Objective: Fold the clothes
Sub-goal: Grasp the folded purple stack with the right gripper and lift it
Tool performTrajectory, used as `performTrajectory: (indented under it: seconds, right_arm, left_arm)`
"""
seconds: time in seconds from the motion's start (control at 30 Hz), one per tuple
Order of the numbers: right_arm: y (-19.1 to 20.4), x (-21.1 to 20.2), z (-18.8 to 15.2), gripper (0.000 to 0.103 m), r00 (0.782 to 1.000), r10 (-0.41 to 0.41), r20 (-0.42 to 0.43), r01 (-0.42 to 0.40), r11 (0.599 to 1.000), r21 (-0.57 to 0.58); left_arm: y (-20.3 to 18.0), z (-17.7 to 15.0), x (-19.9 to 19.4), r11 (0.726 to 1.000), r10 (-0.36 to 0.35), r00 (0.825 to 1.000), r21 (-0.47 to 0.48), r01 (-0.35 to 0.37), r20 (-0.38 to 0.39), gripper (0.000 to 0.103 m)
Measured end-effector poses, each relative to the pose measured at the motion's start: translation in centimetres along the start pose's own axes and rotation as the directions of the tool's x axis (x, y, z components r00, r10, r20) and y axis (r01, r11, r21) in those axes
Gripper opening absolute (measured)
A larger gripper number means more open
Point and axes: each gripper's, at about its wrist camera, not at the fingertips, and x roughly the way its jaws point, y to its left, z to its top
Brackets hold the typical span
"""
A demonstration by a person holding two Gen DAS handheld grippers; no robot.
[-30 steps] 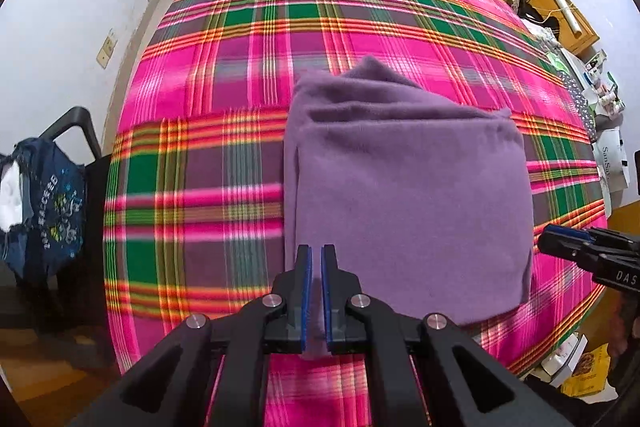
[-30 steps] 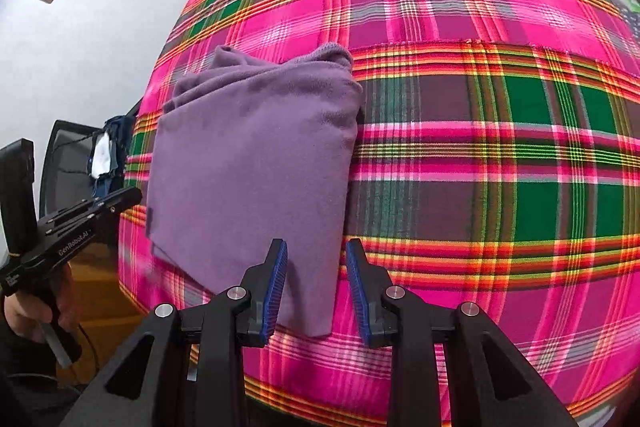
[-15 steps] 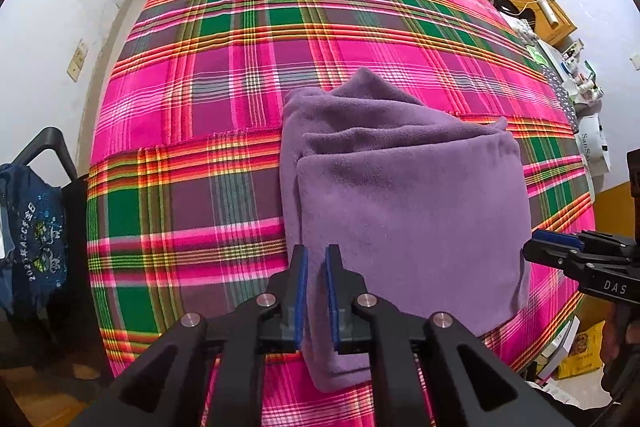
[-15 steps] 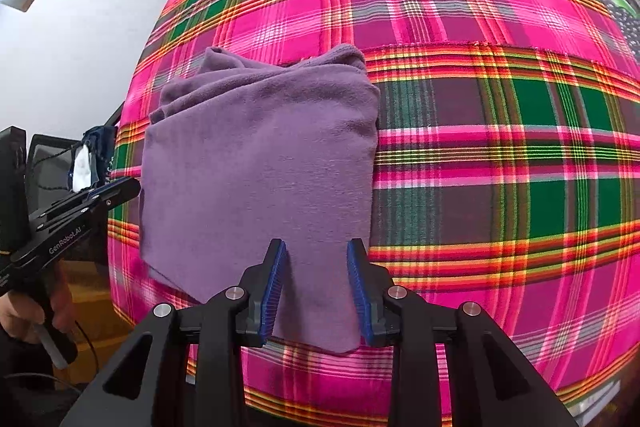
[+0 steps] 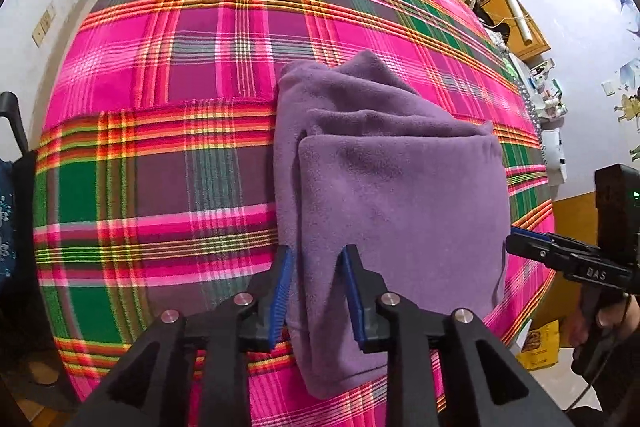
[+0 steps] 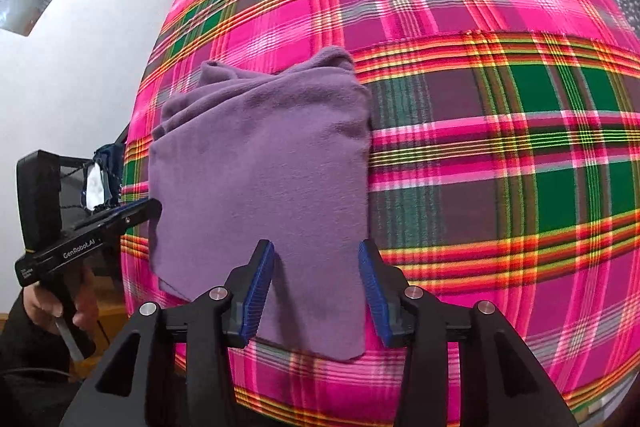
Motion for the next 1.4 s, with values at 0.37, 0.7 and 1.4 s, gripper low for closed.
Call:
performTrajectory:
  seconds: [0.37, 0.7, 1.4]
  right_arm:
    - [-1.6, 1.4, 1.5, 0.051, 0.990, 0.126, -0.059, -0.129, 0.990, -0.049]
    - [-1.9, 2.4, 2.4, 0.051, 0.976, 0.190, -0.102, -0.196, 0.979, -0.048]
    - [2.8, -0.9, 3.9, 0.023, 0.978, 0.209, -0.020, -0.209, 0.968, -0.136]
  left_arm:
    - [1.9, 0.1, 0.2, 0.993, -0.055, 0.998, -0.105, 0.056, 0.010, 0.038]
    - [1.7, 1.3, 1.4, 0.988, -0.111, 0.994, -0.105, 0.112, 0.010, 0.038]
    - [0.7, 2.5, -4.0, 0.986, -0.134, 0.983, -0.079, 0.144, 0.124, 0.016]
